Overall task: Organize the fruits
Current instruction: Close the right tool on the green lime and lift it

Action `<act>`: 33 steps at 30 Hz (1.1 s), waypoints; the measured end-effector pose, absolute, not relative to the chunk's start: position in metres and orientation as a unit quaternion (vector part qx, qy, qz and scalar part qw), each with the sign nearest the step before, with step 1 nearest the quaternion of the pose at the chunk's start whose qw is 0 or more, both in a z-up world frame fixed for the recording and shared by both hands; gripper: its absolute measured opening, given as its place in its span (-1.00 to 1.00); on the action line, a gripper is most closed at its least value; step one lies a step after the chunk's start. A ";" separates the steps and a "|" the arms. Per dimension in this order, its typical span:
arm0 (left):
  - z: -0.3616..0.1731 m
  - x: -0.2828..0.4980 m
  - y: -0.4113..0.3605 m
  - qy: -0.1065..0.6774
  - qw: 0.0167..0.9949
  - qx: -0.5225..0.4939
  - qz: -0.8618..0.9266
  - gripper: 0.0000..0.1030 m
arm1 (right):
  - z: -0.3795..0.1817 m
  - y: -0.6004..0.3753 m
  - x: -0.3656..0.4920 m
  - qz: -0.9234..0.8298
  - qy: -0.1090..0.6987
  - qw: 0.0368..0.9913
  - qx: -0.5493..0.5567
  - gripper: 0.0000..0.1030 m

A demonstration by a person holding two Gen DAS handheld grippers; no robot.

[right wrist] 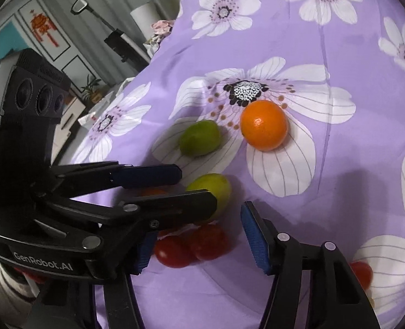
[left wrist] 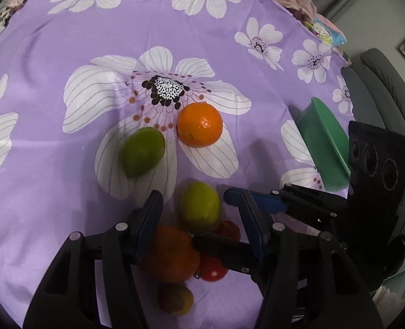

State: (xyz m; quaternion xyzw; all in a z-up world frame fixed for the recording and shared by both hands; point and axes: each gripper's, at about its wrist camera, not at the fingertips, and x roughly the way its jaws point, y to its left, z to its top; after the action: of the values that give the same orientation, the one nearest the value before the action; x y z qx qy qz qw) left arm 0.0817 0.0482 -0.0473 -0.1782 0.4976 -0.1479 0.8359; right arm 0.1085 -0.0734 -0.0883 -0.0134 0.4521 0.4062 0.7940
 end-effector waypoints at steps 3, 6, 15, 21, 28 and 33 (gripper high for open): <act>-0.049 0.085 0.050 0.510 0.825 -0.194 -0.148 -0.08 | -0.088 -0.072 0.112 0.405 0.457 0.792 -0.018 0.20; -0.049 0.087 0.051 0.516 0.821 -0.197 -0.145 -0.11 | -0.090 -0.068 0.115 0.412 0.467 0.782 -0.019 0.08; -0.050 0.085 0.055 0.504 0.830 -0.196 -0.135 -0.37 | -0.089 -0.057 0.111 0.403 0.452 0.794 -0.051 -0.22; -0.018 0.078 0.031 0.470 0.851 -0.177 -0.151 -0.37 | -0.065 -0.083 0.095 0.400 0.410 0.819 -0.040 -0.22; 0.013 0.096 -0.050 0.429 0.861 -0.146 -0.230 -0.36 | -0.040 -0.163 0.082 0.321 0.337 0.885 -0.028 -0.24; 0.024 0.115 -0.110 0.412 0.856 -0.135 -0.282 -0.37 | -0.032 -0.223 0.083 0.257 0.309 0.916 -0.011 -0.27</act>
State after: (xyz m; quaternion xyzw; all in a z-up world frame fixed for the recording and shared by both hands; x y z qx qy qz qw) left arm 0.1152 -0.1096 0.0243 -0.1347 0.4117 -0.2815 0.8562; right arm 0.0832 -0.2229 -0.0322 -0.0114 0.3092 0.2570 0.9155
